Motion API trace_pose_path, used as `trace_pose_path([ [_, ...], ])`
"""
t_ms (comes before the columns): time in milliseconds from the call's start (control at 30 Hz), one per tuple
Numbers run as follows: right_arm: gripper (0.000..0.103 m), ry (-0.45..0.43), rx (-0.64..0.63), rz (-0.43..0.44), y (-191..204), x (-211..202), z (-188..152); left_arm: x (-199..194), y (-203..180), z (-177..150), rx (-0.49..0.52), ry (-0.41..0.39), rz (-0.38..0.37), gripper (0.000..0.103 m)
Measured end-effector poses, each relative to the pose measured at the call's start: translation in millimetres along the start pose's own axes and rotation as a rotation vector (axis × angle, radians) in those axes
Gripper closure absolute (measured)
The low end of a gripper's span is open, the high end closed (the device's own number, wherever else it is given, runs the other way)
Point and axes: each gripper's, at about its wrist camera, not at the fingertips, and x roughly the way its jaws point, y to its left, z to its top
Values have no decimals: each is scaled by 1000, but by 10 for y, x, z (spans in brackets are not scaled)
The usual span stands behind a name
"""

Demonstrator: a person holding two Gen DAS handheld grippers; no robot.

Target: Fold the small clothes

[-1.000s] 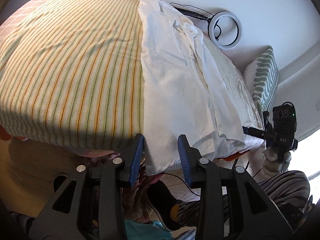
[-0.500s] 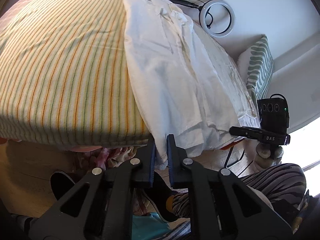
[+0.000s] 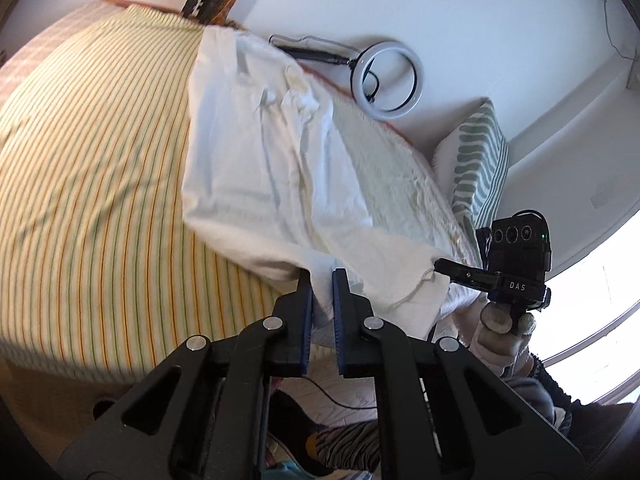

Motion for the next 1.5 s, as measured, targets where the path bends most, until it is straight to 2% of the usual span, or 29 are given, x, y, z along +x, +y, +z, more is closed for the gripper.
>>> trace_pose_path([
  [100, 99, -48, -6, -10, -3, -30, 163, 38, 9, 200, -6, -30, -20, 96],
  [333, 99, -91, 14, -77, -119, 45, 655, 282, 115, 670, 3, -82, 47, 96],
  [567, 99, -75, 38, -201, -311, 338, 1076, 570, 220, 1058, 15, -79, 123, 96],
  [733, 99, -44, 69, -251, -482, 515, 1167, 757, 322, 1172, 13, -63, 145, 96],
  [833, 99, -29, 80, -247, -565, 568, 1207, 822, 345, 1223, 28, -60, 173, 95],
  [933, 95, -22, 90, -236, -620, 600, 1256, 845, 372, 1263, 22, -55, 177, 88],
  [967, 95, -21, 82, -232, -619, 596, 1266, 846, 371, 1277, 25, -54, 182, 78],
  [1000, 94, -17, 75, -239, -610, 582, 1272, 835, 359, 1288, 38, -63, 196, 60],
  [1067, 87, -15, 69, -231, -607, 568, 1303, 776, 340, 1314, 52, -99, 222, 38],
  [1133, 62, -41, 66, -223, -590, 508, 1322, 704, 334, 1339, 49, -122, 213, 38],
  [1167, 58, -54, 54, -226, -561, 476, 1328, 668, 319, 1339, 55, -136, 223, 38],
  [1233, 58, -88, 3, -267, -466, 389, 1318, 597, 276, 1299, 89, -161, 225, 38],
  [1333, 58, -97, -82, -297, -290, 344, 1214, 597, 170, 1162, 176, -142, 248, 39],
  [1400, 59, -71, -157, -312, -139, 385, 1087, 649, 117, 1045, 228, -103, 249, 49],
  [1467, 61, -45, -258, -359, 31, 478, 929, 705, 81, 931, 267, -69, 270, 53],
  [1500, 61, -37, -304, -398, 86, 536, 870, 719, 74, 886, 282, -67, 305, 53],
])
